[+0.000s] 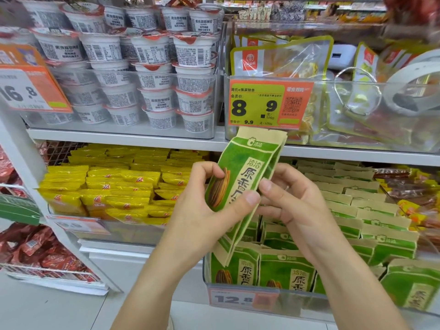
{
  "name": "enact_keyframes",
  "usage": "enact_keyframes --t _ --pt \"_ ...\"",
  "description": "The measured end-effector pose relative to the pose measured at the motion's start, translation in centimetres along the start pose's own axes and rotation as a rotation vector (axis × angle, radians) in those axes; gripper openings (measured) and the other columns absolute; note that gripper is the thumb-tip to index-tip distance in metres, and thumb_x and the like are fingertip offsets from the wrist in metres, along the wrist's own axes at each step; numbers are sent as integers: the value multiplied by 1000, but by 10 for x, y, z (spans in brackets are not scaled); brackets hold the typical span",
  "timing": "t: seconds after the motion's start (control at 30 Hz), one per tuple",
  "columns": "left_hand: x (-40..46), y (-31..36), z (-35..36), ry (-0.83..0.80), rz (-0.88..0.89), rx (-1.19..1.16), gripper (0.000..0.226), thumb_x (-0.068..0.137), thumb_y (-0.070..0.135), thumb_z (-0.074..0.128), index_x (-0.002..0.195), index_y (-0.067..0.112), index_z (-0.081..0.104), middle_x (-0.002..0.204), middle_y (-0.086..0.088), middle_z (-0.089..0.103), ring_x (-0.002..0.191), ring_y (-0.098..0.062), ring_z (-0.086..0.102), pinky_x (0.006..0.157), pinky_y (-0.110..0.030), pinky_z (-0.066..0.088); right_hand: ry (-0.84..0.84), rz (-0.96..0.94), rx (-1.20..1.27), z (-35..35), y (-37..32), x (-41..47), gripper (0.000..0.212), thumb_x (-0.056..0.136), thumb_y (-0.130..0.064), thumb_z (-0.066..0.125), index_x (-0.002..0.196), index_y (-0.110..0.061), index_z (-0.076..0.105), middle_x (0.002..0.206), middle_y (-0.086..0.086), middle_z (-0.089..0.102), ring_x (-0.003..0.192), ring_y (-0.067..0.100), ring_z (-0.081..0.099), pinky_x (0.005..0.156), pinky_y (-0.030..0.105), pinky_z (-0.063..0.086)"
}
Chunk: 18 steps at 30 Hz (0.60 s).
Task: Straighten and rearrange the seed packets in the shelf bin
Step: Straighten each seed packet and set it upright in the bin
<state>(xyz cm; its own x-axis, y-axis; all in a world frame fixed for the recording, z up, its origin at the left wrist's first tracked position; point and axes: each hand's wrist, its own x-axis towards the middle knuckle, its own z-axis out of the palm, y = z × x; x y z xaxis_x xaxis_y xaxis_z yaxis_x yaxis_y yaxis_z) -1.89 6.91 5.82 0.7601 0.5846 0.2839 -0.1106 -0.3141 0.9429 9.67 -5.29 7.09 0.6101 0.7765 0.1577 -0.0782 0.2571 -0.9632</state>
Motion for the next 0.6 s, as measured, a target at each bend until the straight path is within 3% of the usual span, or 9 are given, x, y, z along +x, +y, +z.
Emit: enact_keyframes --t 0.1,0.17,0.27,0.37,0.5,0.6 --pt "-1 1 1 6 -27 52 55 52 68 72 88 41 41 94 18 70 80 -4 63 67 -28 53 10 -34 -3 2 1 -1 27 74 -18 70 100 -14 67 99 4 74 87 18 72 64 22 56" --pt "-2 0 4 -13 -39 5 52 56 64 72 88 37 41 89 14 70 76 -4 61 66 -31 53 27 -55 -5 3 2 0 27 74 -27 75 98 -16 69 100 1 74 92 16 71 70 22 56" --pt "-3 0 9 -84 -38 -88 50 63 59 69 90 28 41 85 15 66 75 -6 58 66 -35 51 73 -52 -20 3 4 1 55 66 -60 75 102 -19 70 109 6 72 103 22 68 85 29 55" --pt "-3 -1 10 -133 -51 -148 45 69 57 66 88 23 43 81 13 61 75 -12 55 67 -41 46 81 -39 20 5 4 1 70 67 -65 70 107 -8 64 109 9 71 105 23 67 89 28 53" --pt "-3 0 9 -161 -86 -196 47 72 57 62 89 17 44 78 5 56 74 -16 52 67 -49 47 91 -10 54 9 3 1 39 81 -46 64 99 -11 67 103 9 73 100 21 68 84 24 52" --pt "-3 2 7 -172 -102 -201 54 75 57 59 96 8 45 84 -8 54 79 -21 52 73 -61 49 103 -5 39 10 4 1 28 83 -38 57 93 -14 66 99 6 73 97 18 69 84 24 51"
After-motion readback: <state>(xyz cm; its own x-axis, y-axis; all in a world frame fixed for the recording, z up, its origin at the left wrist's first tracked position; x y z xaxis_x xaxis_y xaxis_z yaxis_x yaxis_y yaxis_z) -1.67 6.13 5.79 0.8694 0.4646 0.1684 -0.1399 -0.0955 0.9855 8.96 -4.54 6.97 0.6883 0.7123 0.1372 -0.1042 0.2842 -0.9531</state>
